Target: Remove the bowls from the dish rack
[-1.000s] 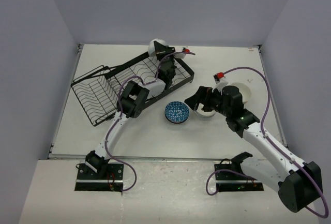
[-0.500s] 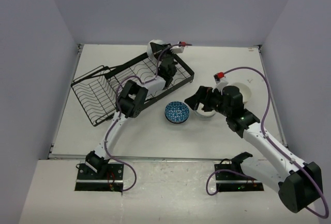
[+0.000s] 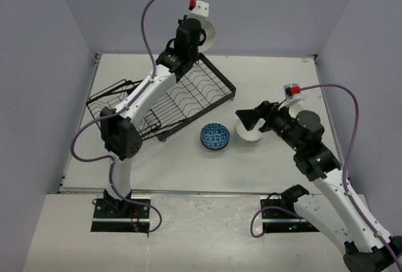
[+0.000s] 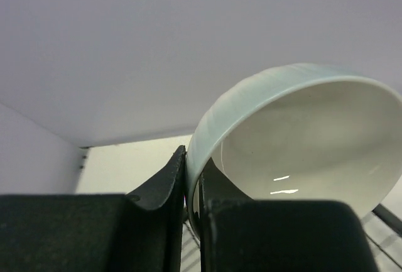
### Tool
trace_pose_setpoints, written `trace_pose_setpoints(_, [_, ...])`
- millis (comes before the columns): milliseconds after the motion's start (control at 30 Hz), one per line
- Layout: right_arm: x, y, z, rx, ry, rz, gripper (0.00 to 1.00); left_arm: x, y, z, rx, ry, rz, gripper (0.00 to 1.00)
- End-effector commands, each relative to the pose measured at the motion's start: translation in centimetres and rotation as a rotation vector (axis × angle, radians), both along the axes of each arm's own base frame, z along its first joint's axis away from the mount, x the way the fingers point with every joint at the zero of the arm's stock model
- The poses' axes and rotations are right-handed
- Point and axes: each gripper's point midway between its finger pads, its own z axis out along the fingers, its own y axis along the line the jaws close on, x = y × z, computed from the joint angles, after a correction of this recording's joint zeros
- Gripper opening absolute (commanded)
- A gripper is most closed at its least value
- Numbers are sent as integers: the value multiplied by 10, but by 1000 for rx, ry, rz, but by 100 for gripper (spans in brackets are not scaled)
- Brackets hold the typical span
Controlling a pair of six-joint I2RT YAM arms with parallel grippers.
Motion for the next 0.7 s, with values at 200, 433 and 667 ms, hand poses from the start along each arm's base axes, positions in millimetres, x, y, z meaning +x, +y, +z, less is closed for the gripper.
trace_pose_setpoints(200, [47,-25,27,-257,85,-202,93,-112,-50,-78,-575,370,-286,0])
trace_pose_setpoints(433, [63,24,-10,-529,229,-115,82,-175,-62,-109,-732,439,-356,0])
trace_pose_setpoints(667, [85,40,-40,-654,293,-154,56,-208,-58,-118,-767,458,-377,0])
